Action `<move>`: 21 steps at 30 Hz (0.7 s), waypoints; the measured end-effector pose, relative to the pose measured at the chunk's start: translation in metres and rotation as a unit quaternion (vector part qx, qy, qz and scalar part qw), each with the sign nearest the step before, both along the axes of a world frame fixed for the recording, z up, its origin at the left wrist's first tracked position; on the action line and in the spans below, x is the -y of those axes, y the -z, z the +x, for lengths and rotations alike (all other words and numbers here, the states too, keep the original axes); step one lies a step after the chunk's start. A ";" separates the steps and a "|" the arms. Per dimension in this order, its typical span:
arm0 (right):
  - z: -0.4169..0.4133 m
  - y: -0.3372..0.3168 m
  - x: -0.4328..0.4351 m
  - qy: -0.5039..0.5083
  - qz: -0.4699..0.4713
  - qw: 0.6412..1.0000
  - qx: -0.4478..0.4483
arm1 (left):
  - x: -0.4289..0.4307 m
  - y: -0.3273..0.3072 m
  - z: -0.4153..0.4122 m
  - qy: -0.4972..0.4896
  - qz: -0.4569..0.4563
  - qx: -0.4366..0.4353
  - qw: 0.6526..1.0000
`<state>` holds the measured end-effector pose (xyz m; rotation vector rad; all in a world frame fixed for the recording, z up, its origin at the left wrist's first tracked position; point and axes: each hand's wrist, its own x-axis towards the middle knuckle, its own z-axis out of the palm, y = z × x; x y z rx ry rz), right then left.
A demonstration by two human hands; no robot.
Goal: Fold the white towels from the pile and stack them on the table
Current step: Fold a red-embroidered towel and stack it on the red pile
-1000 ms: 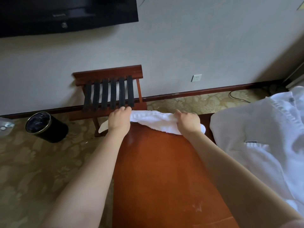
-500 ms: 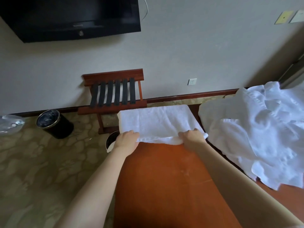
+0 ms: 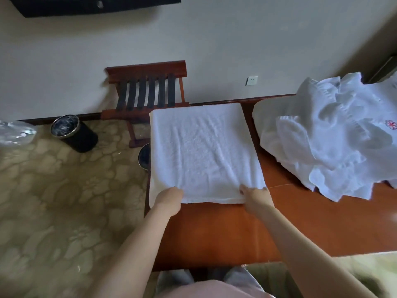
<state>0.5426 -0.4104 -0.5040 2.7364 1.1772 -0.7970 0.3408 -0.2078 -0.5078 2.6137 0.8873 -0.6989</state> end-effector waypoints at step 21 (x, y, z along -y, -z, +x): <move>-0.140 0.020 0.095 0.169 0.078 0.981 0.049 | 0.088 0.015 -0.121 -0.011 0.028 0.108 0.994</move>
